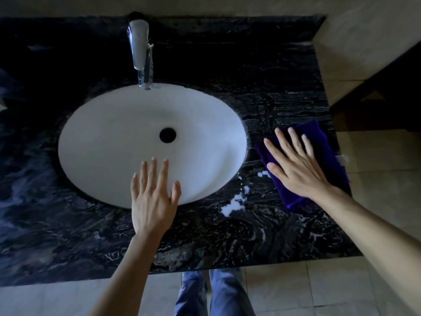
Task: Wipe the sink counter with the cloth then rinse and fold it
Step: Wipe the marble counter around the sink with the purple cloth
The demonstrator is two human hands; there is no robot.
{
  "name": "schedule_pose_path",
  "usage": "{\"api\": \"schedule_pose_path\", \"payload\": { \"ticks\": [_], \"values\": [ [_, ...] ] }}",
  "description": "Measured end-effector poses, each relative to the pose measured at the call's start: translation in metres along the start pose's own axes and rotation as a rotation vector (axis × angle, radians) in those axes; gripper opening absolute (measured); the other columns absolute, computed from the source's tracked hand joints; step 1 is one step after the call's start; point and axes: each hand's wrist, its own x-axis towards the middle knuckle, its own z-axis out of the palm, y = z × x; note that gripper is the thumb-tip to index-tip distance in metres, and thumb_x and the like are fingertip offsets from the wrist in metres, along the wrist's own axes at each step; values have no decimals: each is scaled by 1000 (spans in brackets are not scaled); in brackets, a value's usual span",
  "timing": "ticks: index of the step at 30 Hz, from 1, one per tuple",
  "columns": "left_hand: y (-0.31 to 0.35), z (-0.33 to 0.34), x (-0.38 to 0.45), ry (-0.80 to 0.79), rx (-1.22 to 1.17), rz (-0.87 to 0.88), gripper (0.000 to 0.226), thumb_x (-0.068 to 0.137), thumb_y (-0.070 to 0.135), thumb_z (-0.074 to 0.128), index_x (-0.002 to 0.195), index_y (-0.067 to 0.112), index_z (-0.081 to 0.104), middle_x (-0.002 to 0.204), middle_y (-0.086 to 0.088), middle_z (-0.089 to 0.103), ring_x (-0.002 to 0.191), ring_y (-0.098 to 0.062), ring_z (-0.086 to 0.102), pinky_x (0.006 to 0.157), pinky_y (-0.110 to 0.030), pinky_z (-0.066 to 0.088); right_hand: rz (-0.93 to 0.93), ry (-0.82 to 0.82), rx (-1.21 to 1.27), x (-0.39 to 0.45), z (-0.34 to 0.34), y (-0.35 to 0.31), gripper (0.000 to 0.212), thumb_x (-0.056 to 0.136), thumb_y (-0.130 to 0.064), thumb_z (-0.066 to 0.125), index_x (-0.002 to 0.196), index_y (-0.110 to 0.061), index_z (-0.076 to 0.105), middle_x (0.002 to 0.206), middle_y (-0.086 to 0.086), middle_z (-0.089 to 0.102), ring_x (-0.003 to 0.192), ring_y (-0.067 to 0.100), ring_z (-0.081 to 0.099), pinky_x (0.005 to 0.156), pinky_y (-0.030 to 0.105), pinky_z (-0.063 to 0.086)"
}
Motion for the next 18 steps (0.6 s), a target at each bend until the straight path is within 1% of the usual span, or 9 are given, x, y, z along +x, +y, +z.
{"api": "schedule_pose_path", "payload": {
  "ticks": [2,6,12,15,18],
  "values": [
    [1,0,0,7,-18,-6,68,101,57,14,160,23,15,167,-7,14,155,-24,5,125,-48,12,15,29,38,1,1,-10,64,103,-54,17,161,-27,15,170,6,11,157,33,8,124,56,16],
    [2,0,1,9,-68,-3,68,101,57,14,159,22,15,167,-5,16,155,-21,5,125,-45,13,-44,56,157,-1,1,-53,60,104,-48,13,160,-29,20,169,-2,17,157,26,11,125,50,15],
    [1,0,1,17,-99,6,67,101,56,15,159,23,15,167,-4,17,155,-20,6,125,-44,13,-115,96,292,-16,6,-102,55,105,-42,21,158,-31,25,166,-8,23,157,24,13,125,50,15],
    [2,-1,0,24,-131,9,67,101,56,16,159,22,16,167,-4,18,155,-19,7,125,-43,13,-128,108,311,-26,8,-126,55,105,-43,20,158,-31,25,166,-6,26,156,25,17,124,51,17],
    [1,-3,0,43,-193,10,66,101,54,16,158,20,22,166,-3,23,155,-17,9,125,-43,15,-107,118,339,-37,10,-152,55,106,-43,19,158,-29,25,166,-5,25,156,26,18,124,52,18]
  ]
}}
